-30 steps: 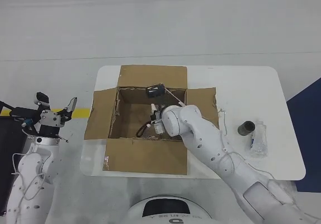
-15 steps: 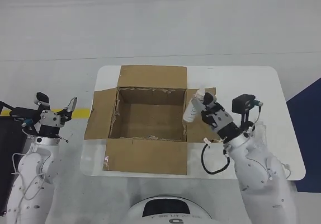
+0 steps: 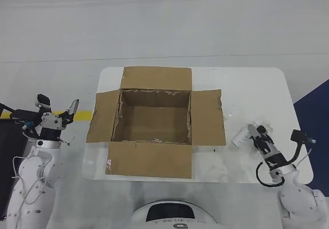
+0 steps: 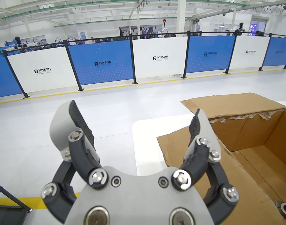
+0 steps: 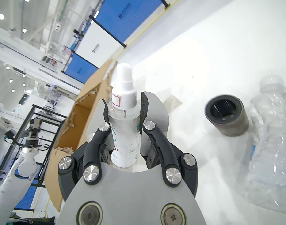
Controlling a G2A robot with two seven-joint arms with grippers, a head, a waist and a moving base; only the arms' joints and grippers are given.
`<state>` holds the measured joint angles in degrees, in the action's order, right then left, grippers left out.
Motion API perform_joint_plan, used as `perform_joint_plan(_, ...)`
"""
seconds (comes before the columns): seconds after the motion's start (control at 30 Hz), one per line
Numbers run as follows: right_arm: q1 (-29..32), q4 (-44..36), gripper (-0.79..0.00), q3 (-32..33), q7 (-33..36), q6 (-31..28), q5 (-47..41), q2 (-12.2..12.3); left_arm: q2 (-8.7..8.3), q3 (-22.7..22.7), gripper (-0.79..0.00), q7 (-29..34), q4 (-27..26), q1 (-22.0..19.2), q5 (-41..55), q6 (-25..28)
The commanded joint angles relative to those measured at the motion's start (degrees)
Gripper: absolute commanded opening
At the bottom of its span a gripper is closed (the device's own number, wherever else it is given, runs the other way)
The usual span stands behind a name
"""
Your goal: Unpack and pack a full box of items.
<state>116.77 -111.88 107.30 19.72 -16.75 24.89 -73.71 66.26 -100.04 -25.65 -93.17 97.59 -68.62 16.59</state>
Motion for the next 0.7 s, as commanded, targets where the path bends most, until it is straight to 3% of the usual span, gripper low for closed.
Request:
perform_joint_plan(0.0,-2.60,1.74,-0.785,-0.87,5.91,3.99,1.43,0.33,0.00,0.00,0.000,0.00,0.00,0.00,0.00,0.00)
perform_joint_plan(0.17,-9.31,6.06,-0.785,-3.18,15.58,13.15,6.88,1.06,0.00,0.00,0.000,0.00,0.00,0.00,0.00,0.00)
perform_joint_plan(0.43,-13.14,9.87,-0.785,-4.74,17.75,14.79,8.16,1.50,0.00,0.00,0.000,0.00,0.00,0.00,0.00,0.00)
perform_joint_plan(0.53,-14.67,11.94,-0.625,-5.19,20.27,16.31,8.48,1.72,0.00,0.00,0.000,0.00,0.00,0.00,0.00,0.00)
perform_joint_plan(0.67,-16.99,14.44,-0.523,-5.64,21.82,18.12,8.99,1.98,0.00,0.00,0.000,0.00,0.00,0.00,0.00,0.00)
